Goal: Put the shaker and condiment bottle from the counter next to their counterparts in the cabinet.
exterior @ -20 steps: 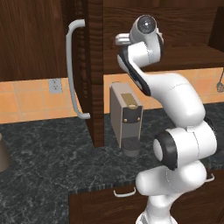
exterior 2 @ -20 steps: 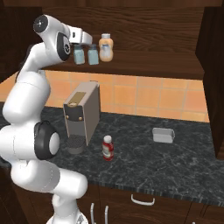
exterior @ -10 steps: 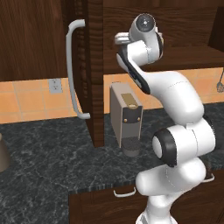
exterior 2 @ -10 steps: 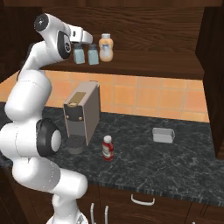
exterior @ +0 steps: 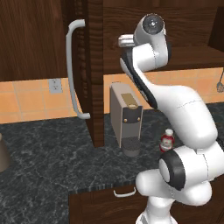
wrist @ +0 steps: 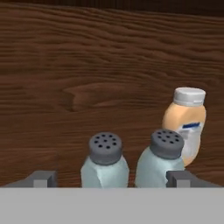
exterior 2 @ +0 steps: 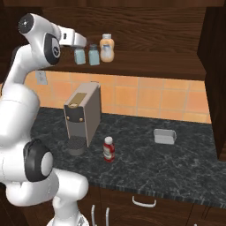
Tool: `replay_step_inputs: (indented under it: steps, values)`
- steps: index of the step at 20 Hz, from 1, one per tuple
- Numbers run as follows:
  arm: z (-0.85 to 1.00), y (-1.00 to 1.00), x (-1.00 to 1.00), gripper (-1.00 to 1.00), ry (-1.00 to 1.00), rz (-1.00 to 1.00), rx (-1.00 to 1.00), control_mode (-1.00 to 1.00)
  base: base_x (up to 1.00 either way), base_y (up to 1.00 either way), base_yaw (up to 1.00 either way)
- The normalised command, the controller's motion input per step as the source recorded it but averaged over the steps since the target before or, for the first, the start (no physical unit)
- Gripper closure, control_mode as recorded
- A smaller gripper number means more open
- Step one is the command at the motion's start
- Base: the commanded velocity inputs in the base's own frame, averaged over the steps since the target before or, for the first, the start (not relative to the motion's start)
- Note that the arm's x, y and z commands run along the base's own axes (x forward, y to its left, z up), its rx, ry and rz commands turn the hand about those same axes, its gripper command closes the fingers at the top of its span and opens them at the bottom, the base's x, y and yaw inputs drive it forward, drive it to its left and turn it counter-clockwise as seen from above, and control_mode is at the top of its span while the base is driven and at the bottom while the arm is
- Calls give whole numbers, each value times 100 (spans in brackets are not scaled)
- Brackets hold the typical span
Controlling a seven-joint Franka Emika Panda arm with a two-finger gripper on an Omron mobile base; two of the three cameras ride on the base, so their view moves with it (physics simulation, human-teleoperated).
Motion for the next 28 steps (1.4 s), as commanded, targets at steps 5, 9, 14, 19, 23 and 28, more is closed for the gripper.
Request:
replay_step_inputs:
  steps: [5, 9, 14, 19, 23, 28]
  values:
    - [-17, -16, -100, -100, -6, 2, -2, -100, 0, 0, 0]
    - [-49, -36, -100, -100, -11, 19, -1, -100, 0, 0, 0]
    - [-46, -27, -100, -100, -11, 26, 0, -100, 0, 0, 0]
    - [-33, -16, -85, -100, -6, 33, 0, -100, 0, 0, 0]
    - [-31, -14, -49, -100, -5, 33, 0, -100, 0, 0, 0]
    - [-49, -37, -44, -100, 0, 39, 1, -100, 0, 0, 0]
